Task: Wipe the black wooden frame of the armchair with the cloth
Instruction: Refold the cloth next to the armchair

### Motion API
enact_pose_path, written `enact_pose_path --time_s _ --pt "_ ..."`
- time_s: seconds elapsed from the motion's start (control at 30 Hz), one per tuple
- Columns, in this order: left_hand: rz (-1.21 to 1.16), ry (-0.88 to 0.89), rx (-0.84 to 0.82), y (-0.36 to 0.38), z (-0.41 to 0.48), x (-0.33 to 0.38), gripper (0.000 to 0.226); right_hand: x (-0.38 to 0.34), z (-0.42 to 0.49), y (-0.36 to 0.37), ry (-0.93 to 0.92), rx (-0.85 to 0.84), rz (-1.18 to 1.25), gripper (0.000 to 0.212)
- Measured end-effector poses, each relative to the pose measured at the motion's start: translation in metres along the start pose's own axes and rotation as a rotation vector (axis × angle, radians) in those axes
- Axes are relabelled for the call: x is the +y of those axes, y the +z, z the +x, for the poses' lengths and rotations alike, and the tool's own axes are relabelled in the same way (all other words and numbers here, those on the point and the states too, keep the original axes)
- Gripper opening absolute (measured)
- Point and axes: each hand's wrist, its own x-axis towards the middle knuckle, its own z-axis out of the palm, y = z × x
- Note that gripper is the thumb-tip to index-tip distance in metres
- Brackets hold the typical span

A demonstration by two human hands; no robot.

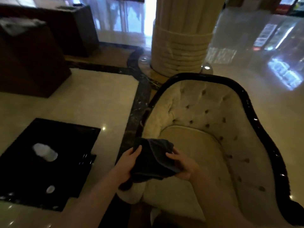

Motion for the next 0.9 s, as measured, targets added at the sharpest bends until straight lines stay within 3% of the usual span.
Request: enact_pose_path --time_s 0.1,0.23,0.47,0.67,0.9 --pt "-0.062 0.025 0.194 -0.047 -0.017 -0.022 0.059 0.021 0.037 0.027 0.139 -0.035 -0.177 0.047" --pt "-0.116 -0.002 0.374 -0.096 -0.032 -0.052 0.040 0.054 0.084 0.048 0.321 -0.089 -0.256 0.043" --pt "-0.223 -0.093 0.465 -0.168 -0.034 -0.074 0.053 0.106 0.153 0.091 0.534 -0.064 -0.309 0.033" --pt "-0.553 -0.078 0.623 -0.233 -0.049 -0.107 0.033 0.148 0.204 0.154 0.713 -0.047 -0.527 0.027" --pt "-0.614 -0.175 0.795 -0.335 -0.037 -0.107 0.046 0.214 0.281 0.243 0.741 -0.044 -0.707 0.028"
